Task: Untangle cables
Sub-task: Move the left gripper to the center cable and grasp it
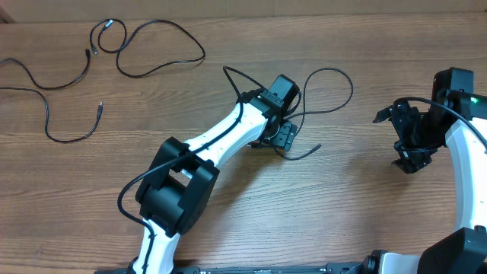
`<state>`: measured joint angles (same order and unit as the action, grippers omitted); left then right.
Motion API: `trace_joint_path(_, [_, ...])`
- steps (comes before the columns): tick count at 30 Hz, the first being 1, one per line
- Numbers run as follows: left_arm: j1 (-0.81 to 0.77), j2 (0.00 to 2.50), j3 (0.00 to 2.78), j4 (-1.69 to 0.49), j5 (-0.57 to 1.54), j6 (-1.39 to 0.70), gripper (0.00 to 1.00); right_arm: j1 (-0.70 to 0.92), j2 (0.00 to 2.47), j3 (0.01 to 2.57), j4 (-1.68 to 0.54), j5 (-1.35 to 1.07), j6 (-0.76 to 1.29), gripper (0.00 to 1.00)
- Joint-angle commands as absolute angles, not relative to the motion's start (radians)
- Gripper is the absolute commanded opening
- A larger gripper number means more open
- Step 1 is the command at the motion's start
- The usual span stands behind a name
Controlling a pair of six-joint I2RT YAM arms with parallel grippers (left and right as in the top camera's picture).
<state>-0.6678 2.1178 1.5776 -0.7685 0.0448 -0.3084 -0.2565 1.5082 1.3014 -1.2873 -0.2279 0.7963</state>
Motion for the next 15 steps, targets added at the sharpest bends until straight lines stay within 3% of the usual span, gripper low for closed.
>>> trace_joint_path(1, [-0.669,2.149,1.577,-0.766,0.014,-0.322,0.77,-0.260,1.502,1.309,-1.285,-0.217,0.802,1.00])
trace_joint_path(5, [-0.668,2.174,1.577,-0.783,-0.009,-0.322,0.65,-0.260,1.502,1.309,-1.285,-0.217,0.802,1.00])
trace_joint_path(8, [-0.668,2.185,1.577,-0.825,-0.011,-0.319,0.62,-0.260,1.502,1.309,-1.285,-0.217,0.802,1.00])
trace_joint_path(15, [-0.660,2.185,1.577,-0.943,-0.157,-0.319,0.28,-0.260,1.502,1.309,-1.285,-0.217,0.802,1.00])
